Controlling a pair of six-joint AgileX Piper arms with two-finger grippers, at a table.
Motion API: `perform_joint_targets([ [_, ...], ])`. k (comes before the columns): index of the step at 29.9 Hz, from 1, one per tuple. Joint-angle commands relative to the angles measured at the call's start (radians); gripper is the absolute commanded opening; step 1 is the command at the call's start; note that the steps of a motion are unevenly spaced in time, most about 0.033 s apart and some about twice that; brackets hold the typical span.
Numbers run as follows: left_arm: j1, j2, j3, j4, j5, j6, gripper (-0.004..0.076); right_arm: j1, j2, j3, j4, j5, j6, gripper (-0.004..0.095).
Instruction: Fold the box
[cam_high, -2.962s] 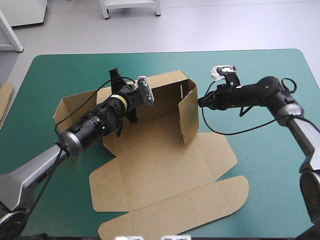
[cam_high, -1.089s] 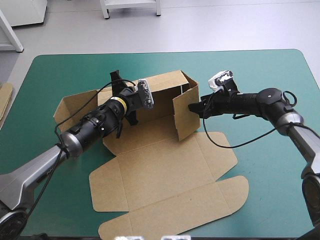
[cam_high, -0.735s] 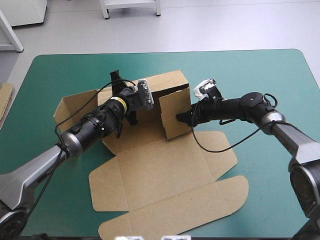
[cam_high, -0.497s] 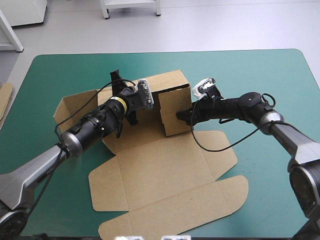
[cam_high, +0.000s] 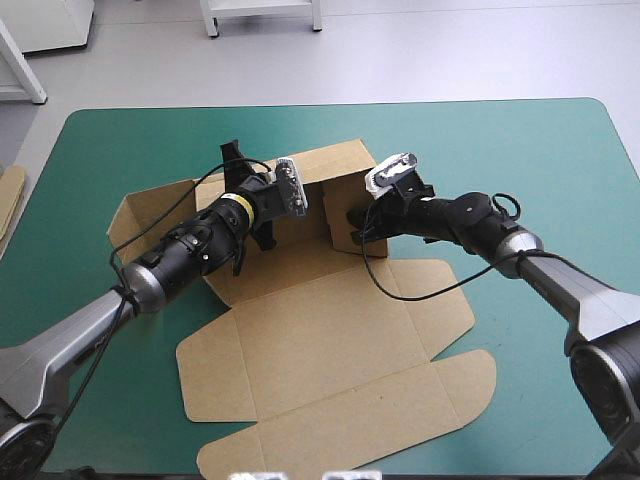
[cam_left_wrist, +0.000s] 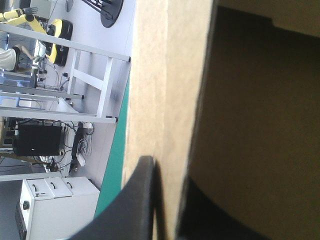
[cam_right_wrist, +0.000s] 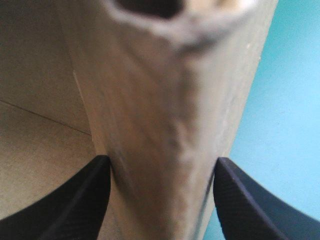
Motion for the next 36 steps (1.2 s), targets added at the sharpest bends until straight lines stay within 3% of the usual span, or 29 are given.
perform_joint_targets([
  [1, -0.026, 0.026, 0.029, -0.196, 0.035, -0.054, -0.0008, 0.028, -0.068, -0.032, -0.028, -0.047, 0.073, 0.0536],
  [5, -0.026, 0.026, 0.029, -0.196, 0.035, -0.057, -0.0008, 0.031, -0.068, -0.032, -0.02, -0.049, 0.103, 0.0533],
  [7, -0.026, 0.026, 0.029, -0.196, 0.035, -0.059, -0.0008, 0.031, -0.07, -0.032, -0.02, -0.047, 0.119, 0.0479],
  [10, -0.026, 0.026, 0.029, -0.196, 0.035, -0.062, -0.0008, 0.031, -0.07, -0.032, -0.017, -0.042, 0.135, 0.0324],
  [14, -0.026, 0.026, 0.029, -0.196, 0.035, -0.067, -0.0008, 0.031, -0.07, -0.032, -0.015, -0.012, 0.139, 0.0006],
  [15, -0.026, 0.026, 0.029, -0.196, 0.035, -0.072, -0.0008, 0.031, -0.07, -0.032, -0.015, -0.007, 0.139, -0.0015],
  [28, -0.034, 0.02, 0.027, -0.196, 0.094, -0.081, 0.0006, 0.031, -0.07, -0.032, -0.015, 0.01, 0.156, -0.0007],
  [30, -0.048, 0.011, 0.026, -0.196, 0.095, -0.081, 0.0045, 0.031, -0.07, -0.032, -0.015, 0.01, 0.156, -0.0007],
  [36, -0.091, -0.023, 0.017, -0.196, 0.108, -0.081, 0.0272, 0.031, -0.07, -0.032, -0.015, 0.012, 0.162, -0.0008],
])
